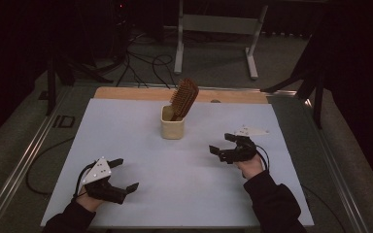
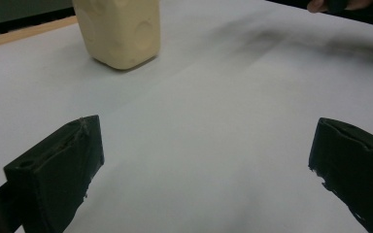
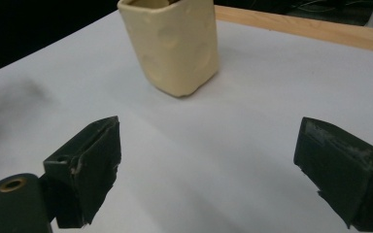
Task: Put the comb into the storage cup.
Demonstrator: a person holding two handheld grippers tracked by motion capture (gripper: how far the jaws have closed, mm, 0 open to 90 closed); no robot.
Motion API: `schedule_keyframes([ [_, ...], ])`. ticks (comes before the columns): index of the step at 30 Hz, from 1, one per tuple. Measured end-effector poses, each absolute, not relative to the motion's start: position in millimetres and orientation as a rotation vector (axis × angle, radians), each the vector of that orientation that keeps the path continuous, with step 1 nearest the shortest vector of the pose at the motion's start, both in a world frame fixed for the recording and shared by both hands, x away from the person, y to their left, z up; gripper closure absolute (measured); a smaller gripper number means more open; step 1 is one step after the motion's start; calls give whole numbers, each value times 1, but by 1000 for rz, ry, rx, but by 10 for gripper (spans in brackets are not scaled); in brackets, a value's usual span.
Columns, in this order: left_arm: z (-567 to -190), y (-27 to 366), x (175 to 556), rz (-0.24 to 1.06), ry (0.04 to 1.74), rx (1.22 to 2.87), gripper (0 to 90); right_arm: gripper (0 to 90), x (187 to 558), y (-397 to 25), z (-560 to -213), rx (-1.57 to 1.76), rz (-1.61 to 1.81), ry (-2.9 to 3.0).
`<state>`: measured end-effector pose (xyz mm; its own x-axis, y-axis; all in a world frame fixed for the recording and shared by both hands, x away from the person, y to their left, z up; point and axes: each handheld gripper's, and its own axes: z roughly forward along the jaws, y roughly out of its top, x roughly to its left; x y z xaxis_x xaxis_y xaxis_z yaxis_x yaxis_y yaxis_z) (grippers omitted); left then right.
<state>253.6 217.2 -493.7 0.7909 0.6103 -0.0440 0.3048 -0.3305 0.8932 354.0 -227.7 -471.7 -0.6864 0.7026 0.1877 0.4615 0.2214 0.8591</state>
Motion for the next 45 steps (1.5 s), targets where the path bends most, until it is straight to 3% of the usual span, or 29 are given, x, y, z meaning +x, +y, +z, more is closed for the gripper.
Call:
schedule_keyframes([
  [45, -497, 218, 254, 358, 677, 1960, 1, 108, 274, -273, -495, 1021, 1426, 2193],
])
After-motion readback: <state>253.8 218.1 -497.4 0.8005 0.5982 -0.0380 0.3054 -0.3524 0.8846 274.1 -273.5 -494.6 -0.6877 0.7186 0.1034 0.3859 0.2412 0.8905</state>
